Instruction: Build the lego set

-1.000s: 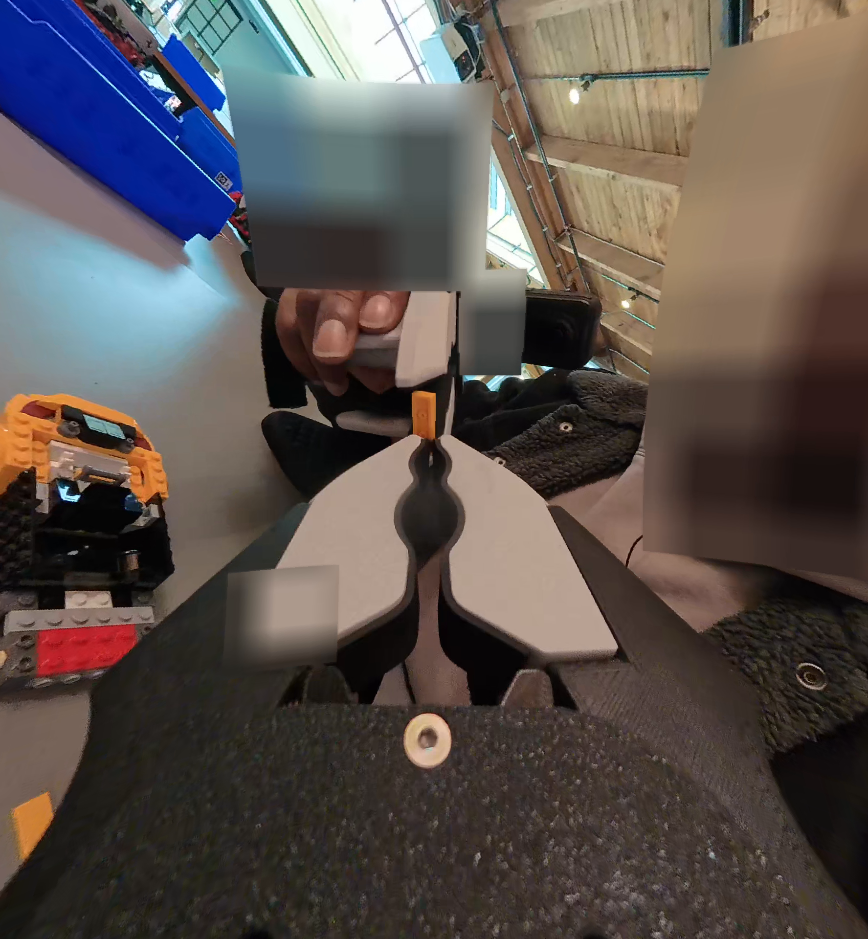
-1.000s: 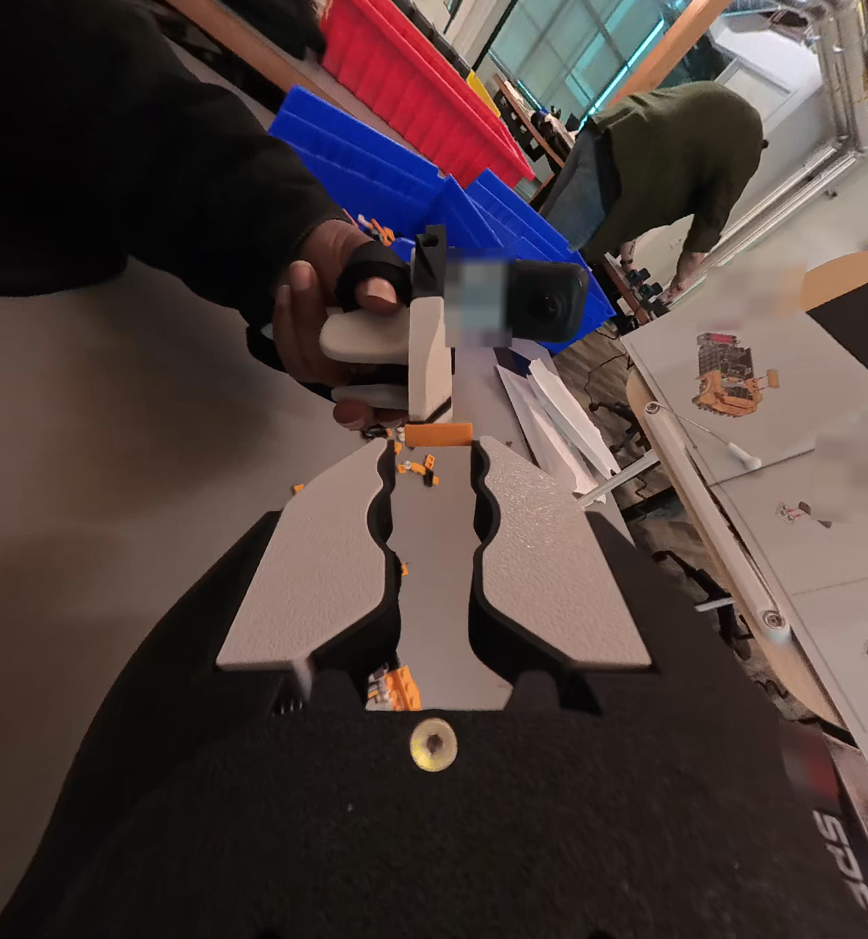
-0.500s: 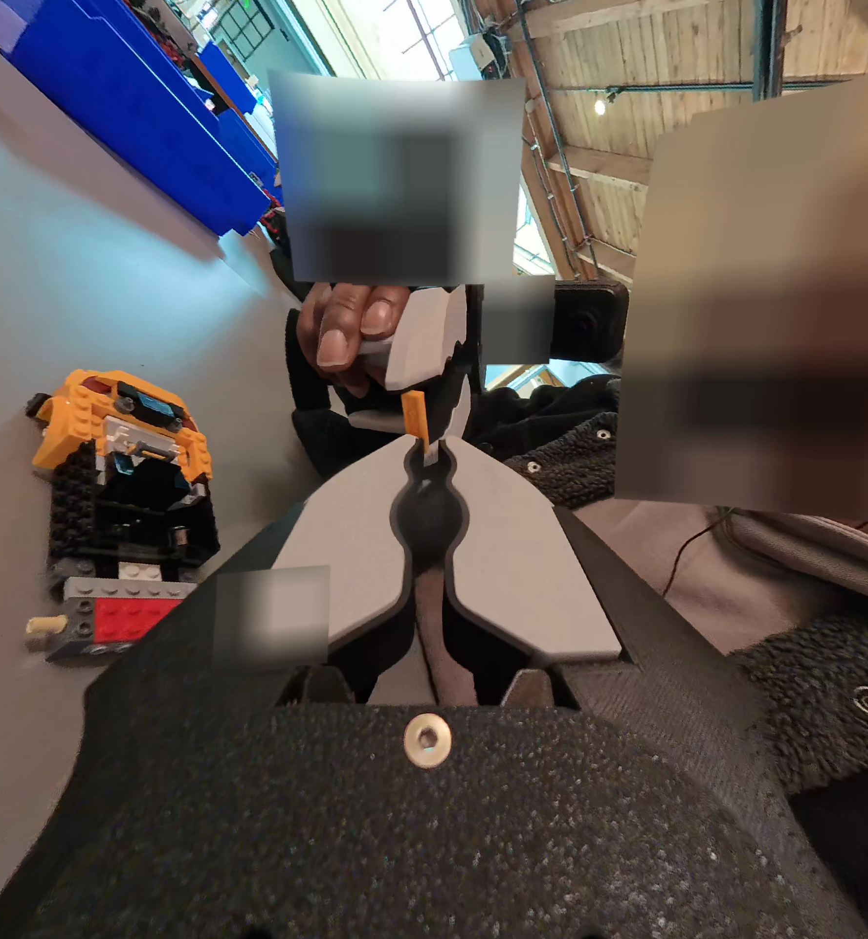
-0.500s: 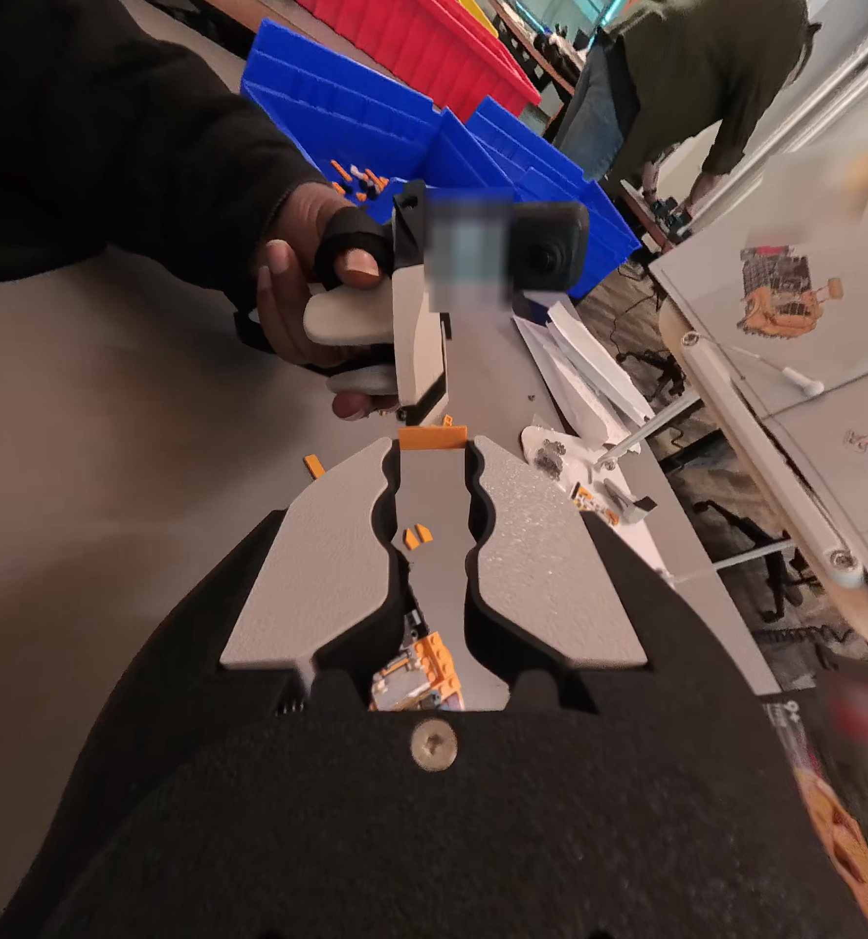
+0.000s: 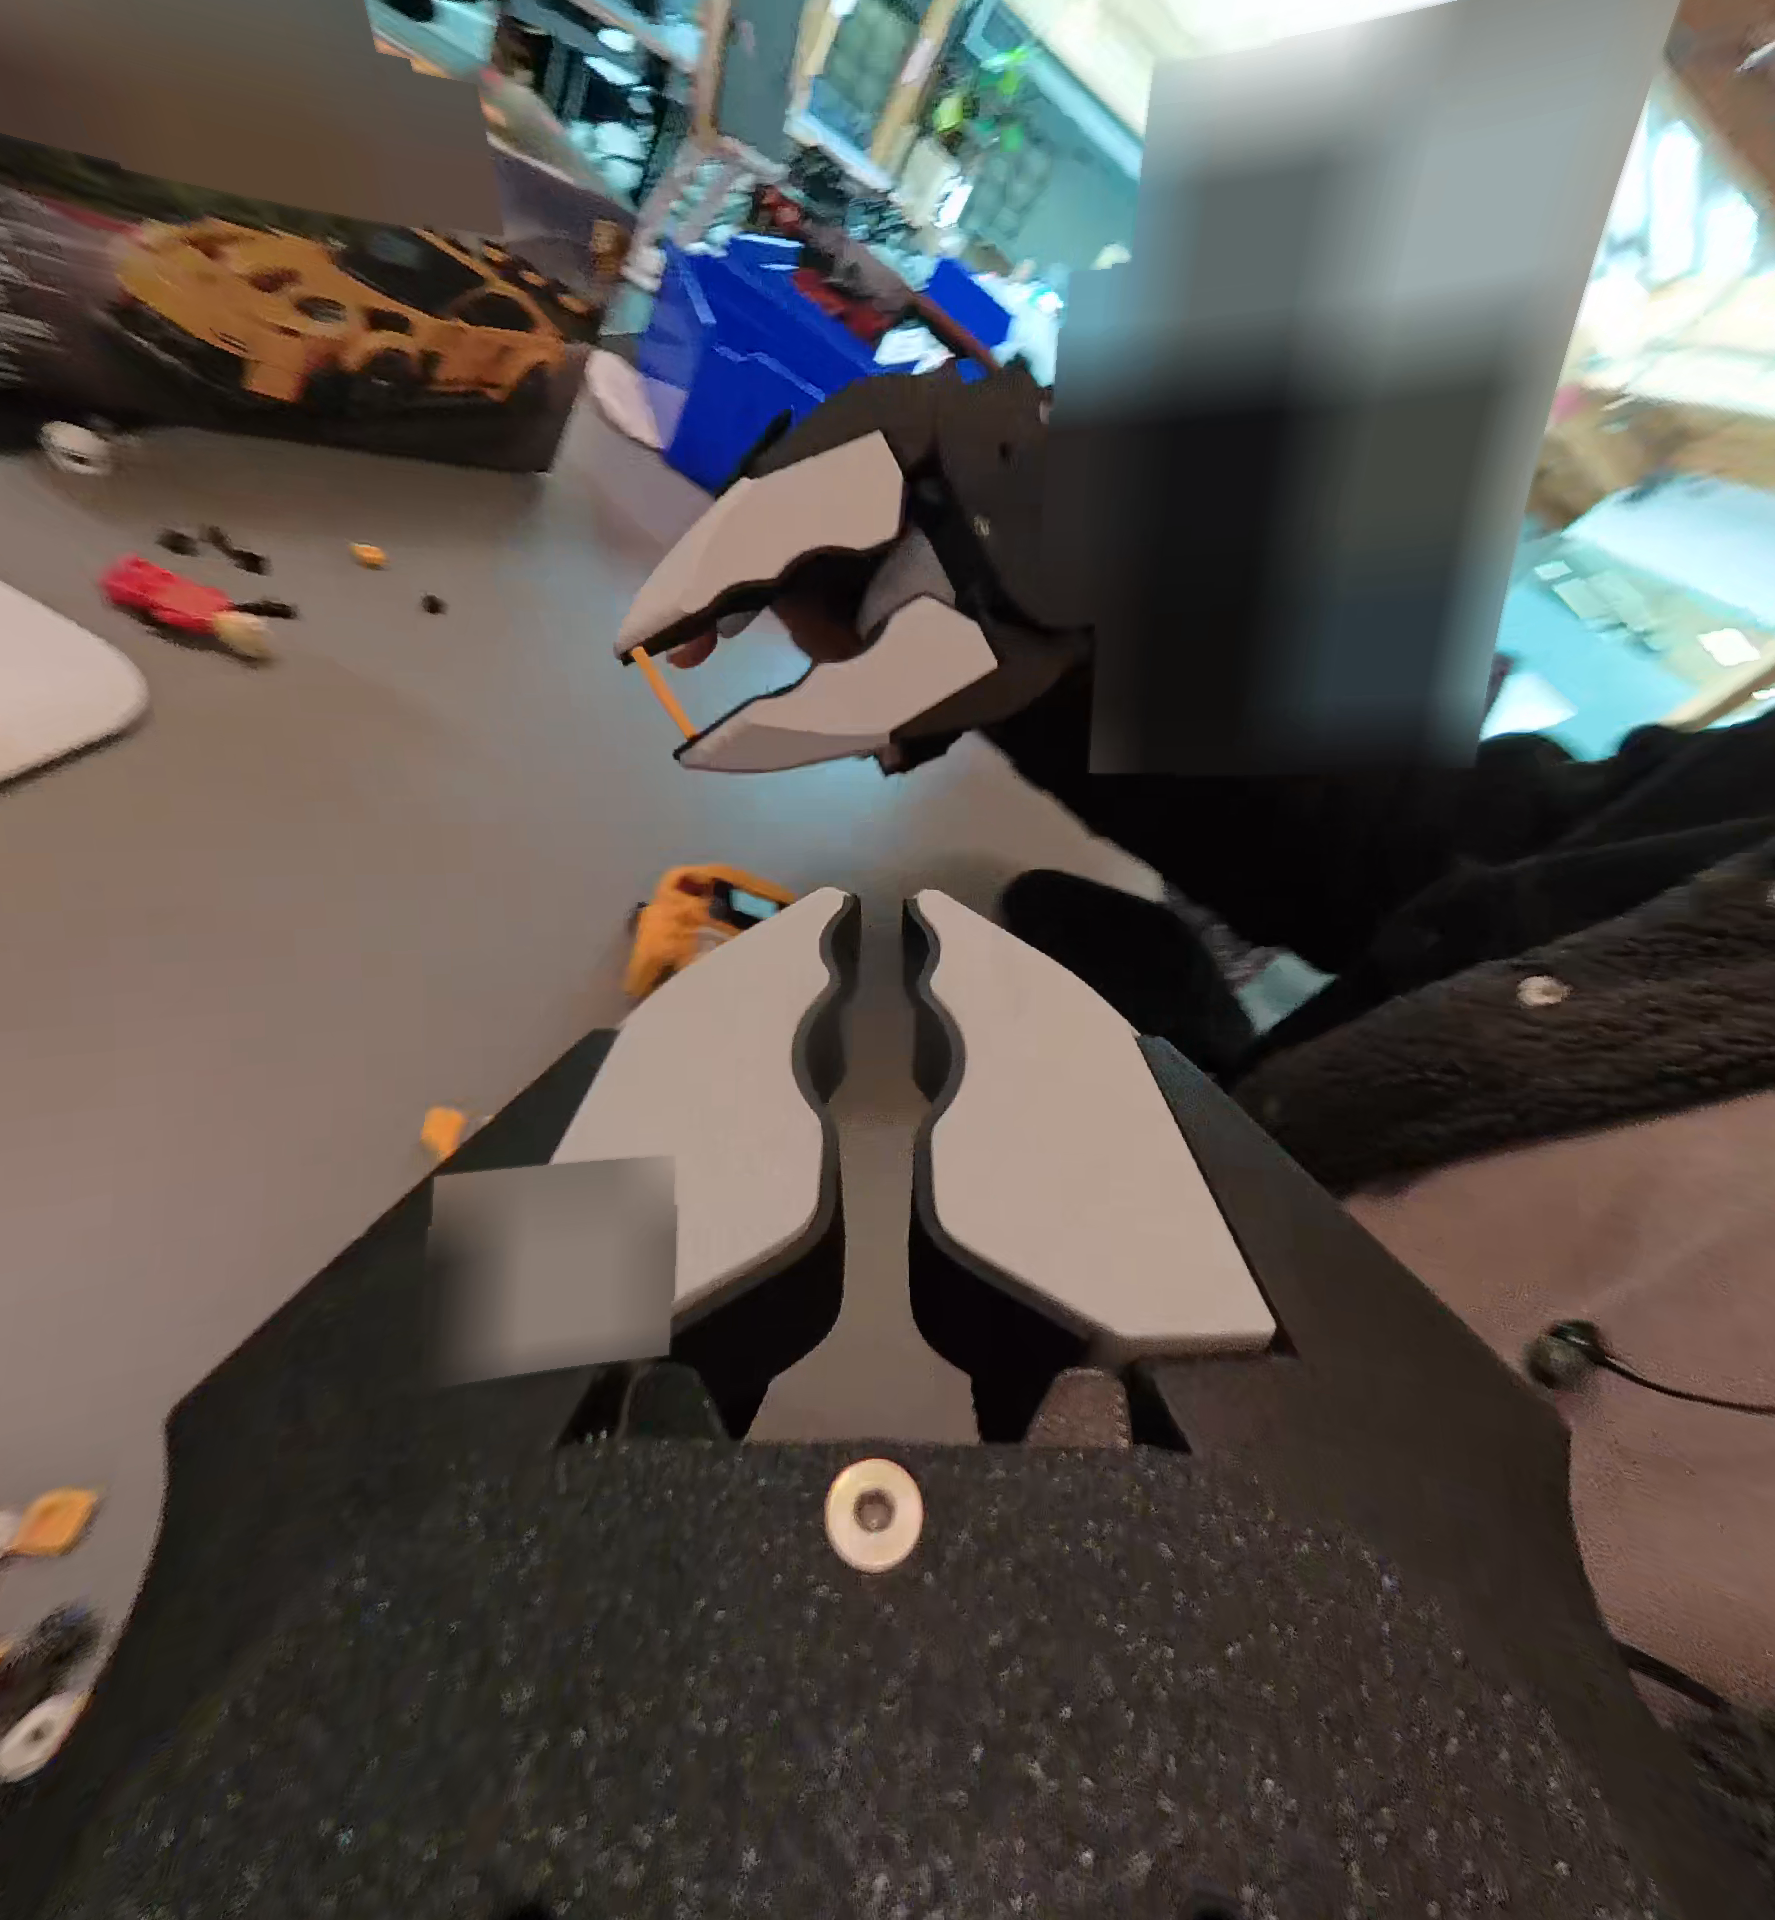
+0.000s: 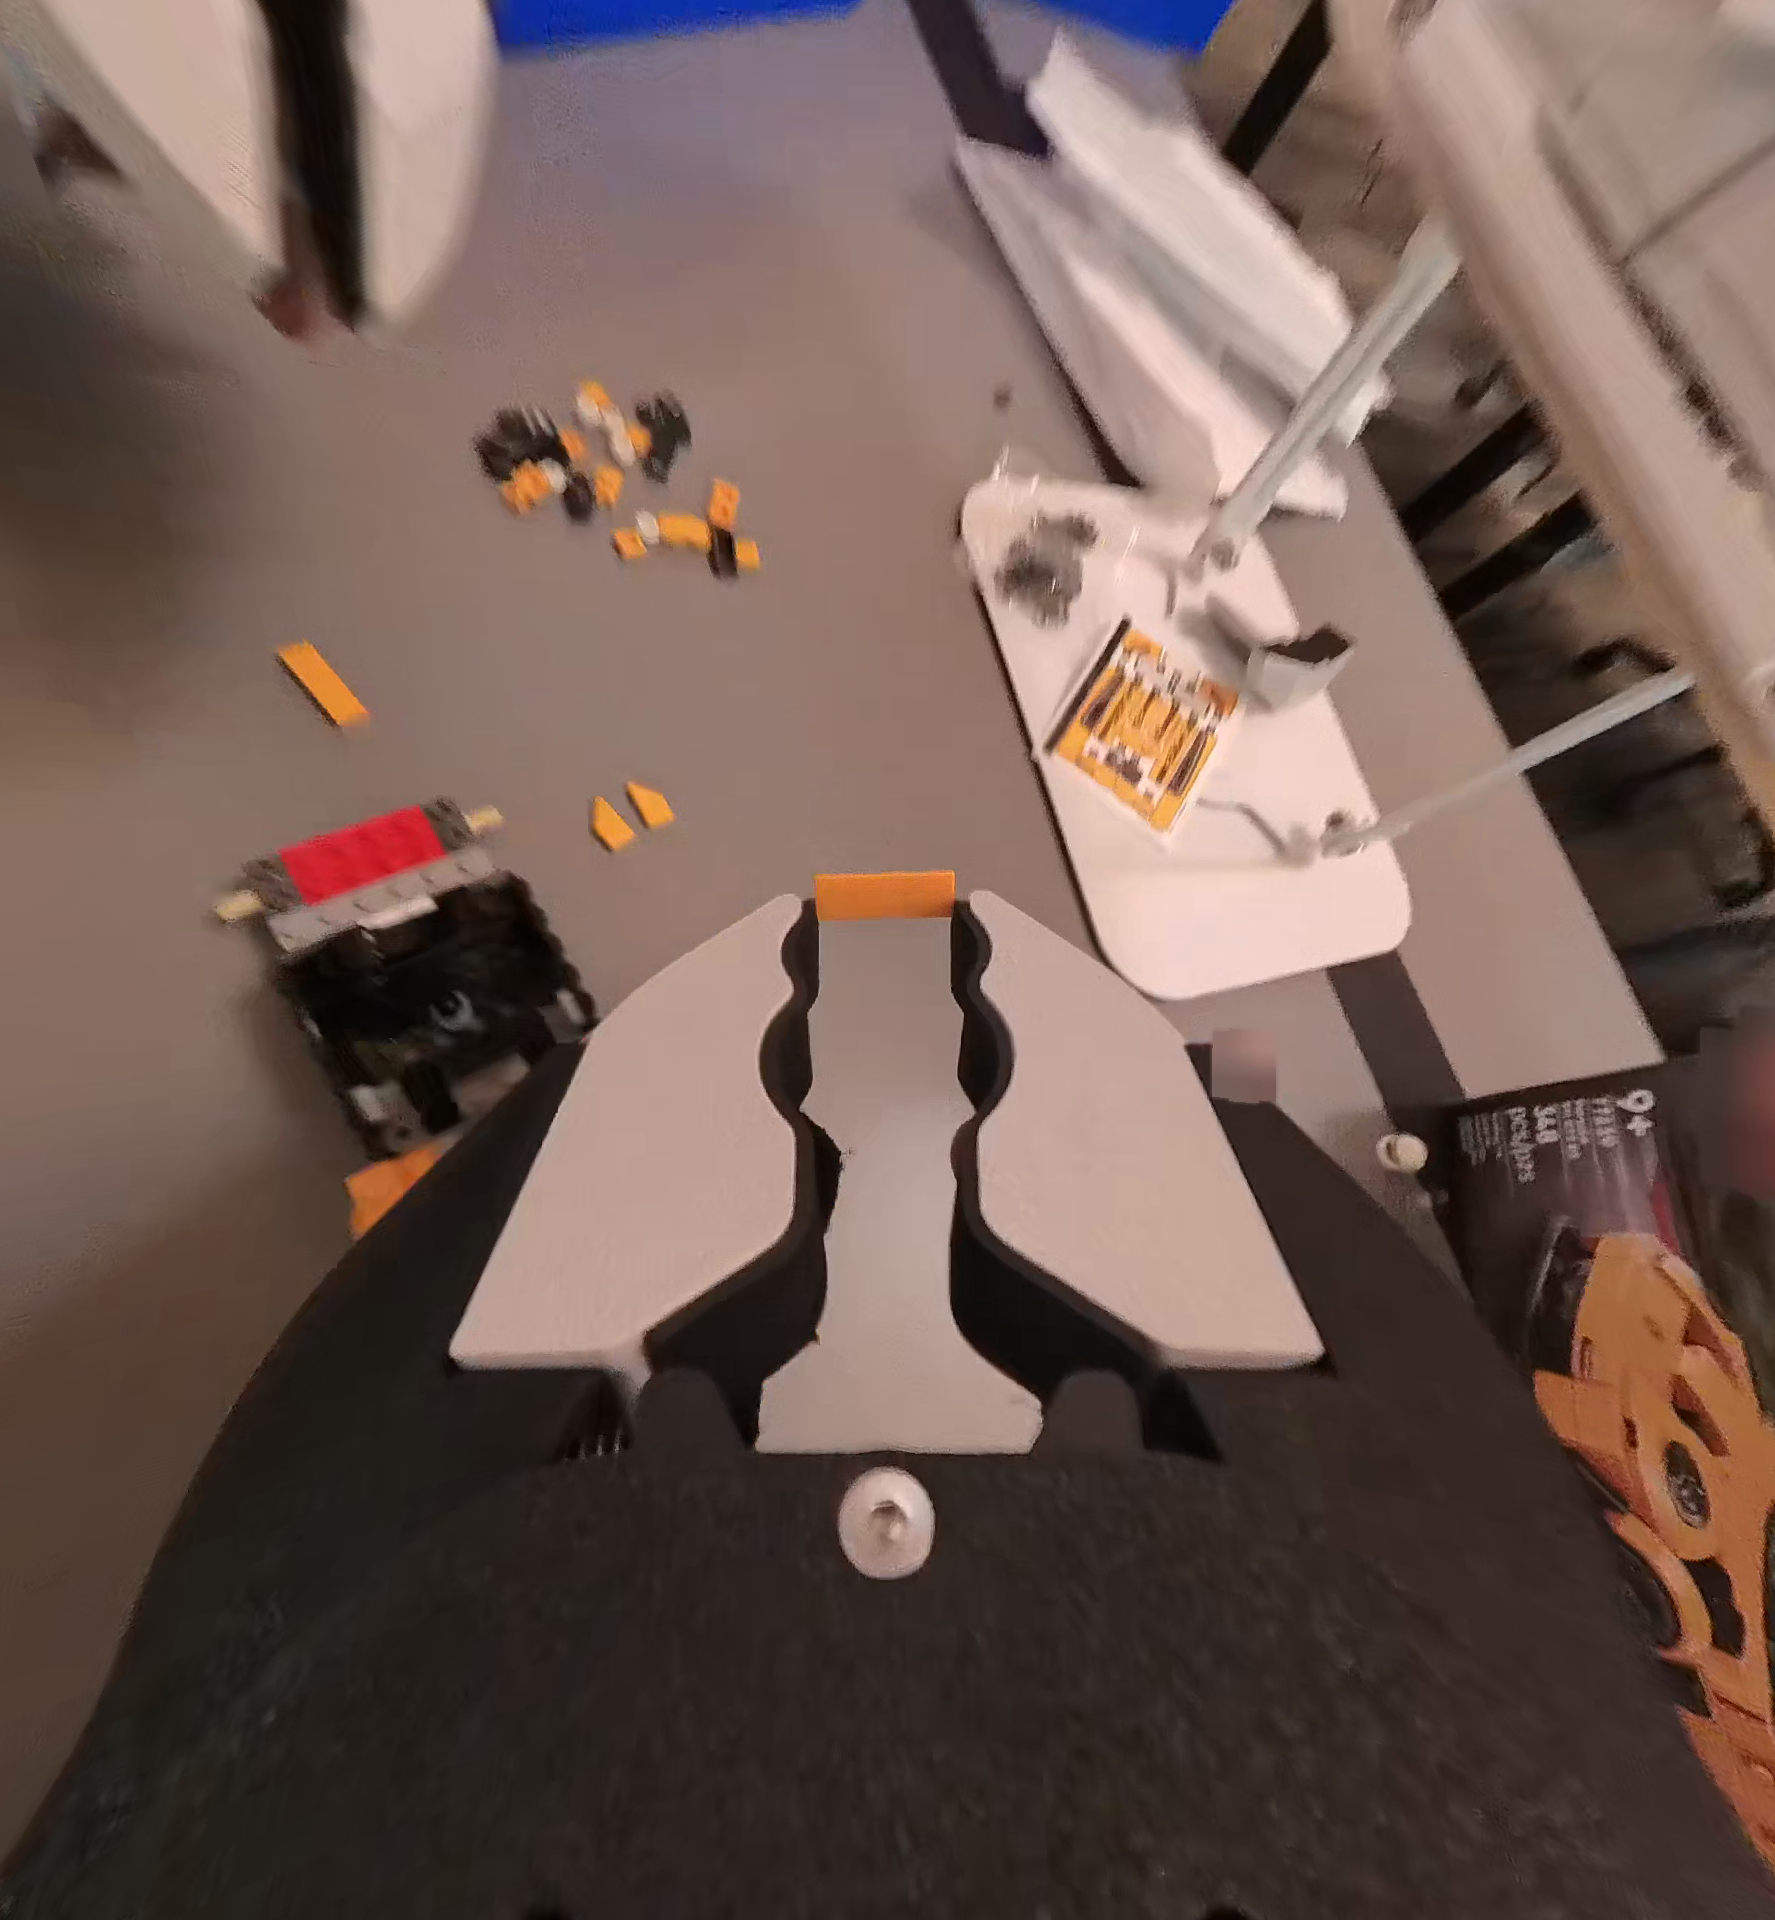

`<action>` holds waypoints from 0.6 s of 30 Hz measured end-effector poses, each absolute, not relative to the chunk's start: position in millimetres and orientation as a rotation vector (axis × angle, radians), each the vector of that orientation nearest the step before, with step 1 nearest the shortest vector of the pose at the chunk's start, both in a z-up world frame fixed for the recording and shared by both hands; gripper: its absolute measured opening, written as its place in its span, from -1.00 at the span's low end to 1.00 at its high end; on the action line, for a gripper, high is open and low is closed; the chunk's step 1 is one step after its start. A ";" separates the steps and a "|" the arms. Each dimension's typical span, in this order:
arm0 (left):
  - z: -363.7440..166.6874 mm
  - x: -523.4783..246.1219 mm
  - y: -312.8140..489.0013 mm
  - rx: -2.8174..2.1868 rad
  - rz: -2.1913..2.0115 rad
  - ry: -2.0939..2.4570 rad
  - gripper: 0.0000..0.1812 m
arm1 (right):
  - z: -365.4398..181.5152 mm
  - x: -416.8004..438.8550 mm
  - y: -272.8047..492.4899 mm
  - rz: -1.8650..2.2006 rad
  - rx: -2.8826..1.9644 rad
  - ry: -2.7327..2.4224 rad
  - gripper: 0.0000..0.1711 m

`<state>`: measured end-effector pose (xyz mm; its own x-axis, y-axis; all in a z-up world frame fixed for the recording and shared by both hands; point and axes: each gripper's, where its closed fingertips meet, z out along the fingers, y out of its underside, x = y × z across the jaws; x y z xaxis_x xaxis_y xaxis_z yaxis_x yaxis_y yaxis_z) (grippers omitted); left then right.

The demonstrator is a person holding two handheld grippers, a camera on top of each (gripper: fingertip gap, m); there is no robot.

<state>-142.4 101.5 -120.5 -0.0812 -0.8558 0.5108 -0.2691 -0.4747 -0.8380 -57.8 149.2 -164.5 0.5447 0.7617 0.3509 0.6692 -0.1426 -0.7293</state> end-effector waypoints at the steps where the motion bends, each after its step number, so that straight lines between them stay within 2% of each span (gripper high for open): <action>1: -122.6 -143.8 104.6 -1.723 -1.502 1.223 -0.93 | -172.3 -53.5 156.4 0.125 -1.916 -1.196 -0.71; 9: -176.7 -176.8 125.3 -1.801 -0.848 1.358 -0.88 | -231.6 -48.0 168.2 0.135 -2.202 -1.469 -0.71; 18: -223.8 -193.7 128.1 -1.854 -0.769 1.467 -0.88 | -260.6 -63.2 155.4 0.124 -2.215 -1.859 -0.71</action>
